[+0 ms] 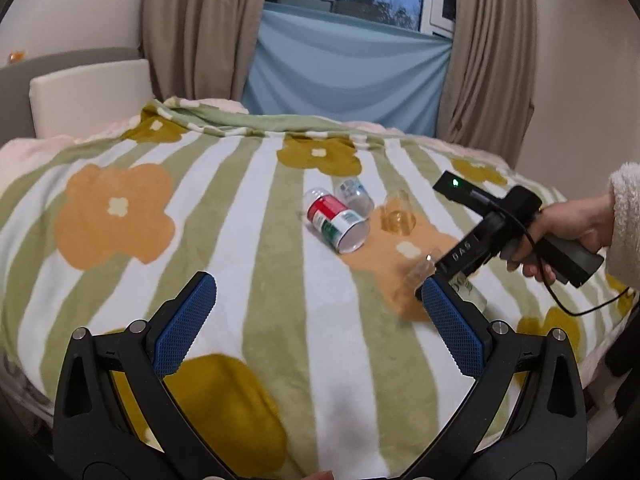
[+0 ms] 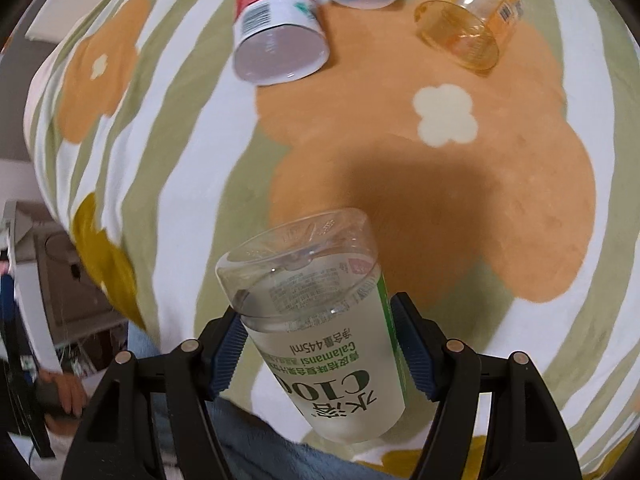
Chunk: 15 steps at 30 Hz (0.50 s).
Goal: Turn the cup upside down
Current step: 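Lift the cup with the right tool and stand it upright on the blanket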
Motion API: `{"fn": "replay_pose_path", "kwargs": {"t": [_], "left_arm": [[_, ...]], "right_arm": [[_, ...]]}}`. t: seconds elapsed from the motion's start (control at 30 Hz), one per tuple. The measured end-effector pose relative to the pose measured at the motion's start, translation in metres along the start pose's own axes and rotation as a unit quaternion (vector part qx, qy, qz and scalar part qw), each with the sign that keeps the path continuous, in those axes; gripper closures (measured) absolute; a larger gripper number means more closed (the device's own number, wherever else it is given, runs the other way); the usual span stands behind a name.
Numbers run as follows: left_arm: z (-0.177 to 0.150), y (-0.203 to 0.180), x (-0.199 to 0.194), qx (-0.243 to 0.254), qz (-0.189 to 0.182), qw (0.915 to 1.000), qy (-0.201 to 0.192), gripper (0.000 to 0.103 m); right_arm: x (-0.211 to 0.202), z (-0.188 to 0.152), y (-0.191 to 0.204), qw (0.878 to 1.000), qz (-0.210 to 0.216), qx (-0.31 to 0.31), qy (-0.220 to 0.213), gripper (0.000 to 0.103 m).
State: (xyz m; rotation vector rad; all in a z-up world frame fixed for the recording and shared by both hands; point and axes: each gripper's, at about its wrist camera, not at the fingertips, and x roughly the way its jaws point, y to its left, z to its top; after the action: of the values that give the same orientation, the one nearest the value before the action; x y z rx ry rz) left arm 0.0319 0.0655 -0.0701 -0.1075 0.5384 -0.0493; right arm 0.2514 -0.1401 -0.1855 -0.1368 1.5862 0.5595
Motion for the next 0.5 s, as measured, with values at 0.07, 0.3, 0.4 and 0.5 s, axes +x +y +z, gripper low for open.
{"fn": "replay_pose_path", "kwargs": {"t": [0.07,0.3,0.4,0.5], "left_arm": [[-0.002,0.0,0.0,0.003,0.001,1.0,0.005,0.0],[-0.005,0.0,0.0,-0.002,-0.015,0.9998,0.012,0.0],[-0.005,-0.001,0.002,0.002,-0.013,0.9998,0.016,0.0],[-0.003,-0.002,0.004,0.002,-0.012,0.9996,0.024,0.0]], "right_arm": [[-0.001,-0.002,-0.004,1.0,-0.007,0.01,-0.005,0.037],[0.019,0.004,0.0,1.0,-0.023,0.016,-0.005,0.036],[0.024,0.007,0.007,1.0,-0.025,0.008,-0.009,0.033],[0.021,0.008,0.016,0.999,-0.043,-0.016,-0.03,0.014]]}}
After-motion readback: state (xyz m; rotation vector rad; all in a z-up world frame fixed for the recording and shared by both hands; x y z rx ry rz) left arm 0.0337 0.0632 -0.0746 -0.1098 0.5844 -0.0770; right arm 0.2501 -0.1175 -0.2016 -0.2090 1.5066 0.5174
